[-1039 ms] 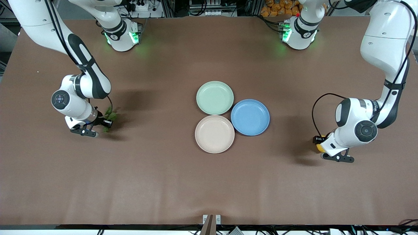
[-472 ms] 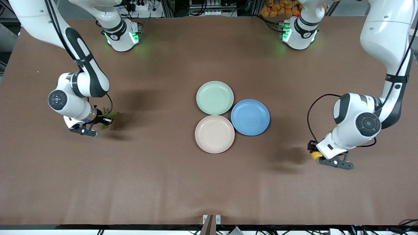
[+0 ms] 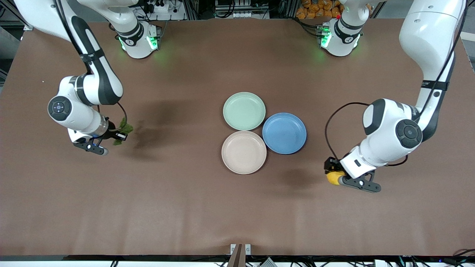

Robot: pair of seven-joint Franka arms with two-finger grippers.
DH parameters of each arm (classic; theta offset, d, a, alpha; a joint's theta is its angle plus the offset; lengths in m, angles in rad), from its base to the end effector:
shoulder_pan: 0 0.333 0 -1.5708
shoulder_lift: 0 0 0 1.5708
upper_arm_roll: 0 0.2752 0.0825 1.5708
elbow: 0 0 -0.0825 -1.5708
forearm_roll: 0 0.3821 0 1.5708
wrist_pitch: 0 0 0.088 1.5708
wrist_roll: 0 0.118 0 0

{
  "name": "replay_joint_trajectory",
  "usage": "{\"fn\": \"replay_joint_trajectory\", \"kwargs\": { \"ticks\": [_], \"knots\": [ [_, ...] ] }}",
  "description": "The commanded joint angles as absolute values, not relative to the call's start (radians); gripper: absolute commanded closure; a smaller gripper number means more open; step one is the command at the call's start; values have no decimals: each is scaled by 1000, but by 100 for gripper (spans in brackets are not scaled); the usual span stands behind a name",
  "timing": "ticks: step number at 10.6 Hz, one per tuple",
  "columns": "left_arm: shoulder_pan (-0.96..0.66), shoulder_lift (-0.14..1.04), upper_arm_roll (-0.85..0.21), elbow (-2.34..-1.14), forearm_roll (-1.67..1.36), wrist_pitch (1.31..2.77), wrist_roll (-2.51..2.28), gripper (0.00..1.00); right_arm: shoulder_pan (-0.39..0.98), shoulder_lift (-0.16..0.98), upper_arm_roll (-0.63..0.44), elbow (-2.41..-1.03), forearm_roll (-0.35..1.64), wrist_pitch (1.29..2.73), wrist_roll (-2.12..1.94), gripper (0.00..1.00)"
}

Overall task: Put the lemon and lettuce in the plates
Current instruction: 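Carry the lemon toward the cream plate while the right gripper lifts the lettuce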

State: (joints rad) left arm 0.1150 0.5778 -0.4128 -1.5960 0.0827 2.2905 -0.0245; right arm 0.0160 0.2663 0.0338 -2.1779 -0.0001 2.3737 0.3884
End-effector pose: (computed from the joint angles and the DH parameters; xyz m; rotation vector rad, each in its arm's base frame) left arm 0.6636 -0.1672 0.2903 2.9388 -0.3608 0.2070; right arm 0.5394 0.0273 0.2131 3.0880 -0.5291 -0.1106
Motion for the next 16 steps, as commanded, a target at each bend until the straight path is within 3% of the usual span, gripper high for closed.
{"fn": "replay_joint_trajectory", "kwargs": {
  "ticks": [1, 7, 11, 14, 15, 16],
  "knots": [
    [13, 595, -417, -1554, -9, 2276, -114, 100, 86, 213, 40, -2184, 98, 2344, 452, 100],
    [-268, 695, -364, -1480, 2, 2368, -555, 100, 186, 198, 173, -2123, 117, 2336, 743, 100],
    [-389, 811, -325, -1480, -3, 2555, -750, 100, 259, 285, 276, -2036, 117, 2336, 980, 100],
    [-391, 839, -325, -1485, -6, 2560, -792, 100, 323, 362, 307, -1964, 115, 2336, 1119, 100],
    [-390, 841, -325, -1485, -6, 2560, -790, 89, 346, 389, 307, -1936, 115, 2336, 1158, 100],
    [-390, 848, -325, -1485, -3, 2560, -787, 70, 369, 426, 307, -1895, 114, 2336, 1211, 100]
  ]
}}
